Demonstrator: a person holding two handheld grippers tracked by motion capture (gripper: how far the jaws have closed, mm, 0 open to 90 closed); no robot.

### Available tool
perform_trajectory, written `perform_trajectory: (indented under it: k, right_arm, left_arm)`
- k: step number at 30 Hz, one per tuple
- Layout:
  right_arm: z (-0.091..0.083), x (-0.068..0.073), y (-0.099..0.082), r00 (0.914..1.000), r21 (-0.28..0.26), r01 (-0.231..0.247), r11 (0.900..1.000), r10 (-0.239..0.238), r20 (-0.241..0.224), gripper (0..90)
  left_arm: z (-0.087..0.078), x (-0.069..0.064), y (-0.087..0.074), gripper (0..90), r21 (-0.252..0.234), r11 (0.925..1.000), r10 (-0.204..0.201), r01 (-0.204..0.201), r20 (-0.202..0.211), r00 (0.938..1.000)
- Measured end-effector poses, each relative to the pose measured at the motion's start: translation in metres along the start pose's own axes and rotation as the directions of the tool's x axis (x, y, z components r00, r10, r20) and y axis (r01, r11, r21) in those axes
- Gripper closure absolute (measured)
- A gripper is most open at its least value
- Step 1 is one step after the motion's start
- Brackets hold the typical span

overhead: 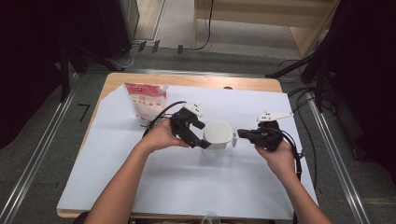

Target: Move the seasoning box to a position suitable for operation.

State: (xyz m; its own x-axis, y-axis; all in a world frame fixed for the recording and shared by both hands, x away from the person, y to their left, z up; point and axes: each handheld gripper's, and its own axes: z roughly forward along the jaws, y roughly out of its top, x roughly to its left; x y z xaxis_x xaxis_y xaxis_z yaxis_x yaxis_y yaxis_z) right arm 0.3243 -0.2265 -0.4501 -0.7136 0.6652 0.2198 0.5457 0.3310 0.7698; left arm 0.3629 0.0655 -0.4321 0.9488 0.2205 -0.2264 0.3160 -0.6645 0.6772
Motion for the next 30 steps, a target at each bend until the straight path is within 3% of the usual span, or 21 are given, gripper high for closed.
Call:
perform_trajectory:
  k: [19,24,30]
  right_arm:
    - [0.008,0.002,-0.007,0.9998,0.008,-0.007,0.9999,0.007,0.020,90.0]
    - [0.009,0.001,-0.009,0.9995,0.015,-0.021,0.9997,0.021,0.025,90.0]
    - [0.009,0.002,-0.010,0.9993,0.019,-0.005,0.9998,0.005,0.038,90.0]
  left_arm:
    - [0.013,-0.001,0.001,15.6,-0.001,0.9993,0.038,-0.038,-0.021,0.9990]
    - [0.019,0.000,0.000,14.9,0.004,0.9995,0.032,-0.032,-0.026,0.9992]
    - [0.020,-0.001,0.001,14.8,0.017,0.9990,0.041,-0.040,-0.034,0.9986]
